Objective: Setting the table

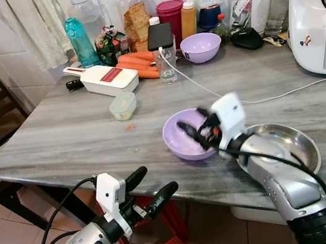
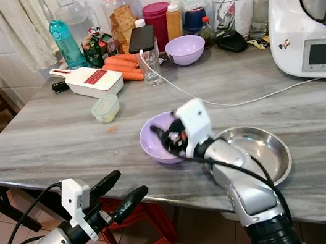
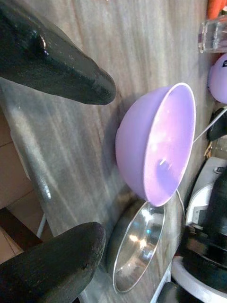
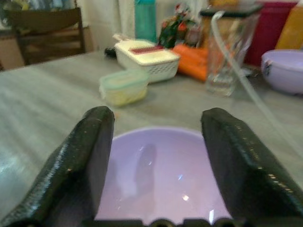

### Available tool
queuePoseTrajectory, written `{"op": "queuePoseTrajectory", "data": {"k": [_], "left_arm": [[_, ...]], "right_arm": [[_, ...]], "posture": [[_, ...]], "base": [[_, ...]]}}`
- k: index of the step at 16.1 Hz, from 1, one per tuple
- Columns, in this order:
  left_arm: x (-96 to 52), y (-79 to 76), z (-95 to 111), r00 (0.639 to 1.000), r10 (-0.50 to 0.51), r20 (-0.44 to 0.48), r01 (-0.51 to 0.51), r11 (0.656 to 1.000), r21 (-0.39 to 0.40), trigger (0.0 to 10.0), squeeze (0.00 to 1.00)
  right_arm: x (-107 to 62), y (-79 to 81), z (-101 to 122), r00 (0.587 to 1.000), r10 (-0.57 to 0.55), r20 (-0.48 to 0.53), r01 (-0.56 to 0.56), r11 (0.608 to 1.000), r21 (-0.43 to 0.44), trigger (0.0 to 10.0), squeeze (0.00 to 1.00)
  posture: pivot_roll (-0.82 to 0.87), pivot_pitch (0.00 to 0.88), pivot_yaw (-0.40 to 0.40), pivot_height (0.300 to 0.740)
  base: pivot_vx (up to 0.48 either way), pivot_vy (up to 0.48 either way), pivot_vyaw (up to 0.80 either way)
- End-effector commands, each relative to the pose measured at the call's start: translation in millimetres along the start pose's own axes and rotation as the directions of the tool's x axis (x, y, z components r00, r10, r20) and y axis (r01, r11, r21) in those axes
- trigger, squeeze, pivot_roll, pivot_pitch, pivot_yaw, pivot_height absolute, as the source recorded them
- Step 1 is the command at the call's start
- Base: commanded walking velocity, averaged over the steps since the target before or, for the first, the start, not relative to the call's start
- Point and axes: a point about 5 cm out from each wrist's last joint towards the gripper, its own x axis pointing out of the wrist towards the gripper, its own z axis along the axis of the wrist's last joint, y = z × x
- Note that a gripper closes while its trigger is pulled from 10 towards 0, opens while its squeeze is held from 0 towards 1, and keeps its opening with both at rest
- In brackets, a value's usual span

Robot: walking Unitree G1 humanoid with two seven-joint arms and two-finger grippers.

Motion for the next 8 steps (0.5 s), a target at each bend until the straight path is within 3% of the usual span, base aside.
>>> {"op": "queuePoseTrajectory", "data": {"k": [1,2,4,5,6,8], "left_arm": [[0.3,2.8,0.2,1.0,0.002,-0.012,-0.002,1.0,0.014,10.0,0.0],[0.8,4.2,0.5,1.0,0.01,-0.004,-0.01,1.0,0.017,10.0,0.0],[3.2,6.8,3.1,1.0,0.014,0.017,-0.014,1.0,0.017,10.0,0.0],[3.7,7.4,3.4,1.0,0.012,0.02,-0.012,1.0,0.017,10.0,0.0],[4.2,8.6,3.4,1.0,0.017,0.022,-0.017,1.0,0.017,10.0,0.0],[5.0,9.8,4.0,0.999,0.026,0.03,-0.027,0.999,0.019,10.0,0.0]], "right_arm": [[0.8,-1.8,10.9,0.999,-0.021,0.038,0.022,1.0,-0.013,10.0,1.0],[-4.7,-12.2,14.3,0.992,-0.115,0.058,0.117,0.992,-0.048,10.0,1.0],[-26.4,-35.6,15.1,0.94,-0.329,0.085,0.337,0.936,-0.105,10.0,1.0],[-35.3,-41.1,12.0,0.917,-0.391,0.082,0.398,0.911,-0.11,10.0,1.0],[-49.1,-42.9,5.2,0.899,-0.43,0.084,0.439,0.883,-0.168,10.0,1.0],[-63.2,-43.0,-5.4,0.88,-0.472,0.052,0.473,0.861,-0.185,10.0,1.0]], "posture": [[-0.08,0.0,0.103,0.74],[-0.08,0.0,0.1,0.74],[-0.09,0.0,0.096,0.74],[-0.09,0.0,0.096,0.74],[-0.1,0.0,0.097,0.74],[-0.11,0.0,0.101,0.74]], "base": [[0.0,0.0,0.0],[0.0,0.0,0.0],[0.0,0.0,0.0],[0.0,0.0,0.0],[0.0,0.0,0.0],[0.0,0.0,0.0]]}}
